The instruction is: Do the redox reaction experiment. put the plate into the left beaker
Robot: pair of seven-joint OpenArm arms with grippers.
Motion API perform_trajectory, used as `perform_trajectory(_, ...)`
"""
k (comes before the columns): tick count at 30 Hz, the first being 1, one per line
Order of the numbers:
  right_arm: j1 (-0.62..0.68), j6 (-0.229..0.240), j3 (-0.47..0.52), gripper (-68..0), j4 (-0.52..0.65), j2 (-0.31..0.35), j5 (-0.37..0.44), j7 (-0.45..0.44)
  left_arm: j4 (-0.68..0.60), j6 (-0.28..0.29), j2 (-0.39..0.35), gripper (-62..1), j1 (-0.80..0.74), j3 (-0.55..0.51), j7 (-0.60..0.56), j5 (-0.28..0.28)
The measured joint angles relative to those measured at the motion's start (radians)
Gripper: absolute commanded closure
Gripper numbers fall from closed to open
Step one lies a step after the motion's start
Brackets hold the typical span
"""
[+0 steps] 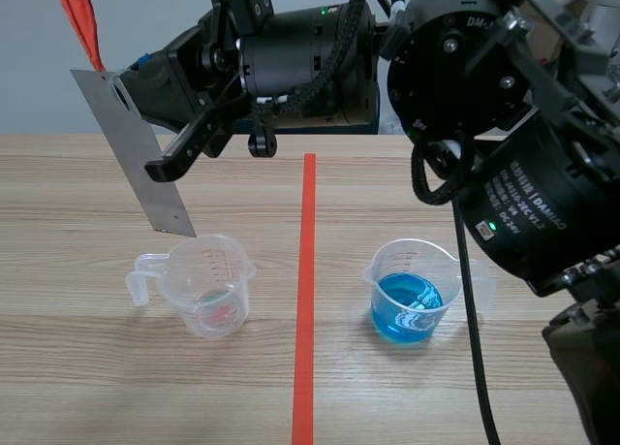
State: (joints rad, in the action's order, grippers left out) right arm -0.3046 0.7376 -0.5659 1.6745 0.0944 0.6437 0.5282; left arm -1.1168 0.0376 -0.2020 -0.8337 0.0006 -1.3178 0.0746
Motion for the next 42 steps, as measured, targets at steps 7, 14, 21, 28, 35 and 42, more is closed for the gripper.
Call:
perform_trajectory(7, 0.000, 0.000, 0.000, -0.6, 0.000, 0.004, 0.000, -0.001, 0.000, 0.000, 0.000, -62.3, 0.000, 0.000, 0.000, 0.000)
perform_trajectory(14, 0.000, 0.000, 0.001, -0.6, 0.000, 0.053, 0.003, -0.058, 0.000, 0.000, 0.000, -62.3, 0.000, 0.000, 0.000, 0.000)
perform_trajectory(21, 0.029, 0.000, 0.001, -0.6, 0.000, 0.069, -0.028, -0.107, 0.000, 0.000, 0.000, -62.3, 0.000, 0.000, 0.000, 0.000)
perform_trajectory(28, 0.065, 0.000, 0.001, -0.6, -0.029, 0.069, -0.095, -0.178, 0.000, 0.000, 0.000, -62.3, 0.000, 0.000, -0.003, 0.000)
perform_trajectory(35, 0.067, 0.000, 0.001, -0.6, -0.128, 0.069, -0.168, -0.286, 0.000, 0.000, 0.000, -62.3, 0.000, 0.000, -0.003, 0.000)
perform_trajectory(42, 0.067, 0.000, -0.058, -0.6, -0.243, 0.069, -0.296, -0.426, 0.000, 0.000, 0.000, -62.3, 0.000, 0.000, -0.003, 0.000)
